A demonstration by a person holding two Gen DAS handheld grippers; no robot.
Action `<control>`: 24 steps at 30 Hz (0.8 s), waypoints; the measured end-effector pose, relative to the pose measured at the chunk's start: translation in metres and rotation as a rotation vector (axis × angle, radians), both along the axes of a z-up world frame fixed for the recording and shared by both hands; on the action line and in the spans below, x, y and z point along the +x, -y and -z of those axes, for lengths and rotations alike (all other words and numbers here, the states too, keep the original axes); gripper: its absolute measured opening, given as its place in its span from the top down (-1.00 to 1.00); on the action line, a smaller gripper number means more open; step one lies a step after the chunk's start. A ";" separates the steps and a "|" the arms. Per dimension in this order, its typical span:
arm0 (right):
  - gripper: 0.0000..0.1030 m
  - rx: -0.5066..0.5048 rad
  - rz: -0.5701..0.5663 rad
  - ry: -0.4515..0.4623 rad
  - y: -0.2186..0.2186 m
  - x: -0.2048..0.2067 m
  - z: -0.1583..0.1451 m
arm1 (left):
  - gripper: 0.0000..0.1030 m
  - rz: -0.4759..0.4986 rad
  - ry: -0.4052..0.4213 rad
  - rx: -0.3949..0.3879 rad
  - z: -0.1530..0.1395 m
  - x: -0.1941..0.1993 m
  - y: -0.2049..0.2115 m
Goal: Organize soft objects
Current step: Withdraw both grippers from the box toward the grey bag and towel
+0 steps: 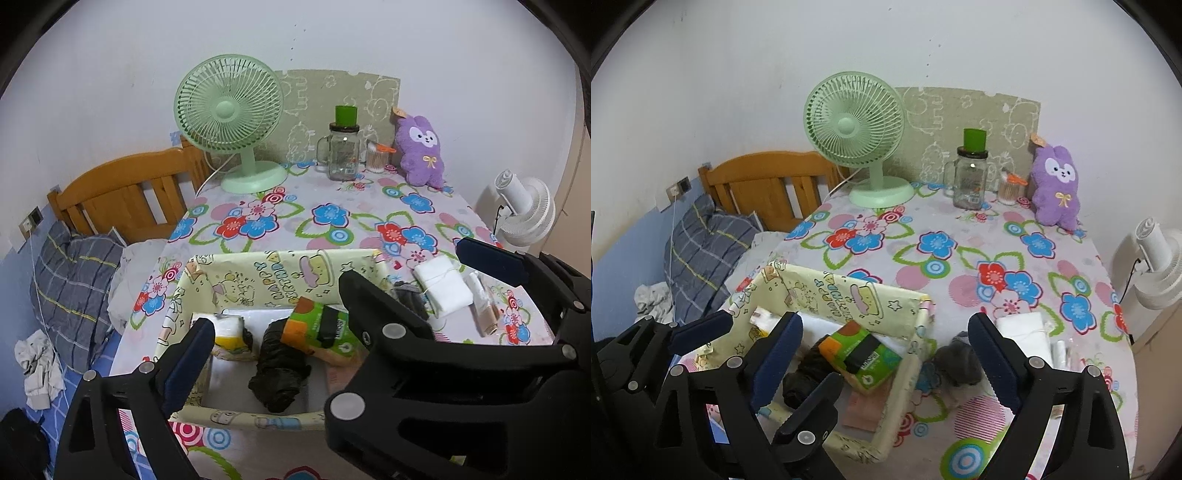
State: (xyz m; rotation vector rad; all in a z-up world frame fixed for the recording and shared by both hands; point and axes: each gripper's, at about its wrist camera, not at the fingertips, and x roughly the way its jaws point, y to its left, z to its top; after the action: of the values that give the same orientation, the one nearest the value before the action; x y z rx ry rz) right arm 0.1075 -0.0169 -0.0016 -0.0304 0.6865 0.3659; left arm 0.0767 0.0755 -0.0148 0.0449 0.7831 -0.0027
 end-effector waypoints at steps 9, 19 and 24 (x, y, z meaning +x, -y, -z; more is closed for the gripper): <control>-0.83 0.018 0.020 0.029 0.025 -0.013 -0.013 | -0.85 0.007 0.036 0.016 -0.014 -0.012 0.023; -0.88 0.020 0.060 0.055 0.055 -0.026 -0.020 | -0.90 0.015 0.059 0.012 -0.021 -0.020 0.048; -0.89 0.022 0.079 0.059 0.070 -0.029 -0.021 | -0.94 0.015 0.056 0.007 -0.021 -0.022 0.062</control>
State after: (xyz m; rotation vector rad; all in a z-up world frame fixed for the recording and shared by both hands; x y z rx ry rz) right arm 0.0783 -0.0871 0.0192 0.0066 0.6236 0.2957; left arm 0.0550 0.0131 0.0066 0.0569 0.7271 -0.0125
